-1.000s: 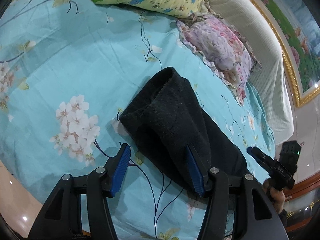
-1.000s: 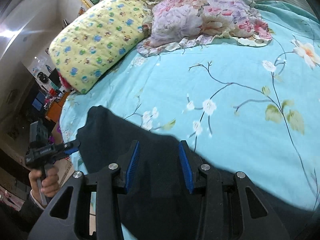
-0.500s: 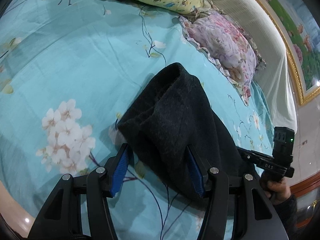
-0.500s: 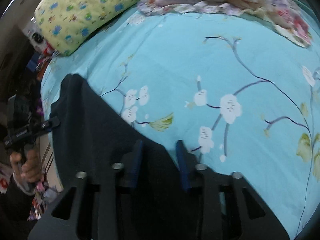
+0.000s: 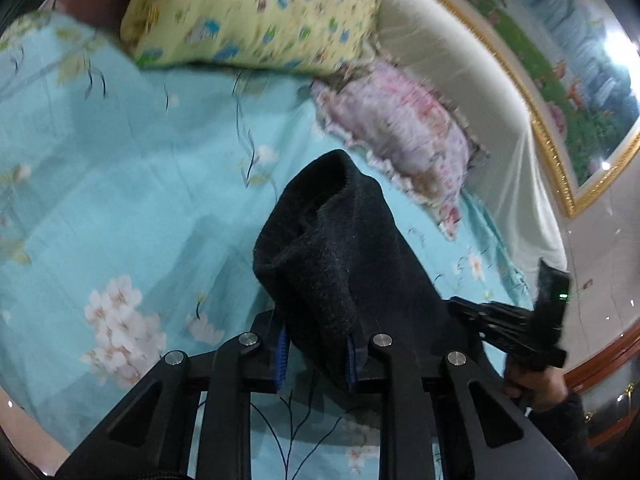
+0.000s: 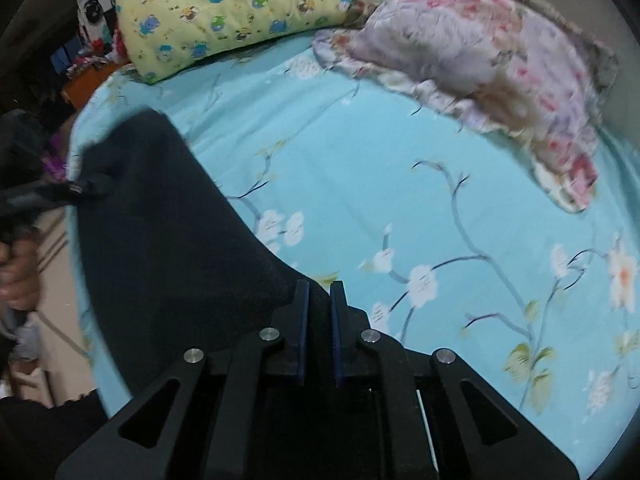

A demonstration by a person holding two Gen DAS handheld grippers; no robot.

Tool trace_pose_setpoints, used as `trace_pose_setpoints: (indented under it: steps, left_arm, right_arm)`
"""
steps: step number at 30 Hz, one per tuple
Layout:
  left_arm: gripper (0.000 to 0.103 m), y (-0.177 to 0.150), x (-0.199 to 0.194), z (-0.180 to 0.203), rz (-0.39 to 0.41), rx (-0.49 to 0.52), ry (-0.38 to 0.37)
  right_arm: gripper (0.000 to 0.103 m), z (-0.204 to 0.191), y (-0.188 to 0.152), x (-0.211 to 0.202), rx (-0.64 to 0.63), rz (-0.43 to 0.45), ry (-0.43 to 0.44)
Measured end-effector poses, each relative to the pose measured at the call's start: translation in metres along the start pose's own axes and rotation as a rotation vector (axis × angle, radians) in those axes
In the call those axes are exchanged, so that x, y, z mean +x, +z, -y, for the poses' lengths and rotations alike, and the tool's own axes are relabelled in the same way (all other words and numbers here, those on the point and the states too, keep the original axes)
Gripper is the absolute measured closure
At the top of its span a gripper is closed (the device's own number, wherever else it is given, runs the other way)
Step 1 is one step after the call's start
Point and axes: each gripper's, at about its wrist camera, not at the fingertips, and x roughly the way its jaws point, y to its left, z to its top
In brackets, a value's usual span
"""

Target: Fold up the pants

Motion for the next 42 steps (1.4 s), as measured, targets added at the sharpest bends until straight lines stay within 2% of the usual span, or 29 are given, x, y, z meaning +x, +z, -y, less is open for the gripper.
trace_pose_setpoints:
  steps: [5, 10, 12, 14, 16, 19, 21, 23, 32, 39, 42]
  left_arm:
    - [0.082, 0.002, 0.001, -0.008, 0.008, 0.024, 0.03]
    - [0.081, -0.002, 0.027, -0.026, -0.05, 0.028, 0.099]
    - [0.076, -0.004, 0.029, -0.029, -0.061, 0.019, 0.113]
    - [0.065, -0.003, 0.023, -0.028, -0.042, 0.023, 0.127]
    - [0.058, -0.001, 0.013, -0.026, -0.01, 0.036, 0.158]
    - [0.056, 0.004, -0.003, -0.023, 0.029, 0.038, 0.17]
    - [0.054, 0.006, -0.012, -0.02, 0.046, 0.036, 0.162]
    - [0.052, 0.007, -0.017, -0.014, 0.054, 0.048, 0.153]
    - [0.045, -0.001, -0.004, 0.041, 0.014, 0.138, 0.071]
    - [0.043, -0.027, 0.034, 0.099, -0.086, 0.252, -0.003]
    - [0.039, -0.038, 0.047, 0.12, -0.12, 0.296, -0.027]
  right_arm:
    - [0.094, 0.003, 0.008, 0.011, 0.036, 0.047, -0.032]
    - [0.094, 0.0, 0.008, 0.037, 0.064, 0.031, -0.057]
    - [0.092, 0.004, 0.006, 0.042, 0.108, 0.03, -0.037]
    - [0.085, 0.011, 0.003, 0.039, 0.168, 0.041, -0.014]
    - [0.082, 0.015, 0.0, 0.028, 0.212, 0.068, -0.025]
    - [0.076, 0.017, -0.008, 0.011, 0.254, 0.096, -0.035]
    - [0.064, 0.021, -0.018, -0.002, 0.302, 0.112, -0.025]
    - [0.06, 0.024, -0.029, -0.014, 0.346, 0.131, -0.015]
    - [0.059, 0.031, -0.102, -0.066, 0.513, 0.203, -0.02]
    - [0.059, 0.048, -0.164, -0.098, 0.655, 0.247, -0.059]
    - [0.059, 0.051, -0.185, -0.109, 0.696, 0.254, -0.068]
